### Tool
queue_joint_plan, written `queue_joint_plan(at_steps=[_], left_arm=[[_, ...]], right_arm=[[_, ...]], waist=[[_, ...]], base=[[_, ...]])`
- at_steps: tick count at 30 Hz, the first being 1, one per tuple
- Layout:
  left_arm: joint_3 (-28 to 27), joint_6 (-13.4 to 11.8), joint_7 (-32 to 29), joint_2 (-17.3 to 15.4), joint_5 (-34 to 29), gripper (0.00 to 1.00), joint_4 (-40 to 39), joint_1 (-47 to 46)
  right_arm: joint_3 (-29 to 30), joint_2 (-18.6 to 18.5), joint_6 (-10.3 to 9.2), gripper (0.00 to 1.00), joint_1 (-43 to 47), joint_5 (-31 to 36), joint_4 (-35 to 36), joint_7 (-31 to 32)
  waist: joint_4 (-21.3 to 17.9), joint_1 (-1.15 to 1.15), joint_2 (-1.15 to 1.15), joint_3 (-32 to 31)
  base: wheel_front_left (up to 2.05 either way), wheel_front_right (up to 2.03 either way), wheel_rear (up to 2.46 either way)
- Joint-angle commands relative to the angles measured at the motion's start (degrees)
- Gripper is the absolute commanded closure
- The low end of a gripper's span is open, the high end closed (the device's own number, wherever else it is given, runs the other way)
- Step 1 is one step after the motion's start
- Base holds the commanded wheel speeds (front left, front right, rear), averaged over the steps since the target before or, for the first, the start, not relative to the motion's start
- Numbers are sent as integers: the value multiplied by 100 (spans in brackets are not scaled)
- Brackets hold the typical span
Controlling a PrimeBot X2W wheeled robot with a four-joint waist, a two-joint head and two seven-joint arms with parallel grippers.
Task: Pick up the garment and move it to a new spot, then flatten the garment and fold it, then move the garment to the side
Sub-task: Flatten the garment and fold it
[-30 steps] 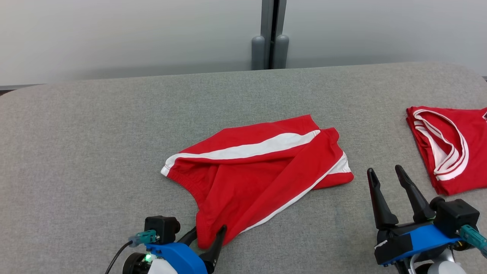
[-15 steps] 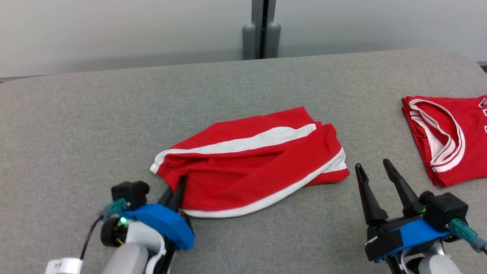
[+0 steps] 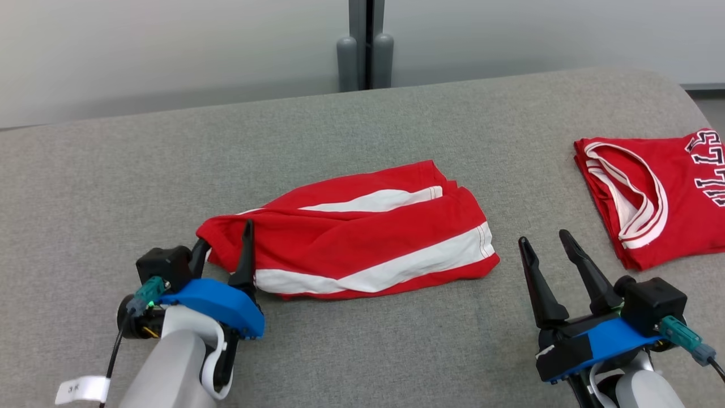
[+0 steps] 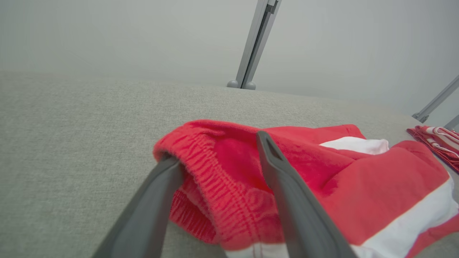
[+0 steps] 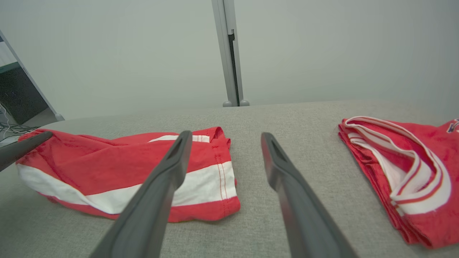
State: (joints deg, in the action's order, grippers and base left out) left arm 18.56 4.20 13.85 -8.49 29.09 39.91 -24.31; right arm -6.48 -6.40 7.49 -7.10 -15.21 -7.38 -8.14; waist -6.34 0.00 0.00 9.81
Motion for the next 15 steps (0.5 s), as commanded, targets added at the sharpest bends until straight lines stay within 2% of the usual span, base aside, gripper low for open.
queue_joint_plan(at_steps=[1,8,15], left_arm=[[-25,47,49,12,-13,0,2,80],[59,246,124,73,144,0,-73,690],[173,296,118,18,280,0,-192,934]], right_arm=[[39,-22,1,0,14,2,-13,-14],[230,19,1,0,216,-13,-5,18],[257,28,1,0,318,-38,56,64]], waist=[[20,0,0,-36],[233,0,0,-341],[379,0,0,-485]], base=[[0,0,0],[0,0,0],[0,0,0]])
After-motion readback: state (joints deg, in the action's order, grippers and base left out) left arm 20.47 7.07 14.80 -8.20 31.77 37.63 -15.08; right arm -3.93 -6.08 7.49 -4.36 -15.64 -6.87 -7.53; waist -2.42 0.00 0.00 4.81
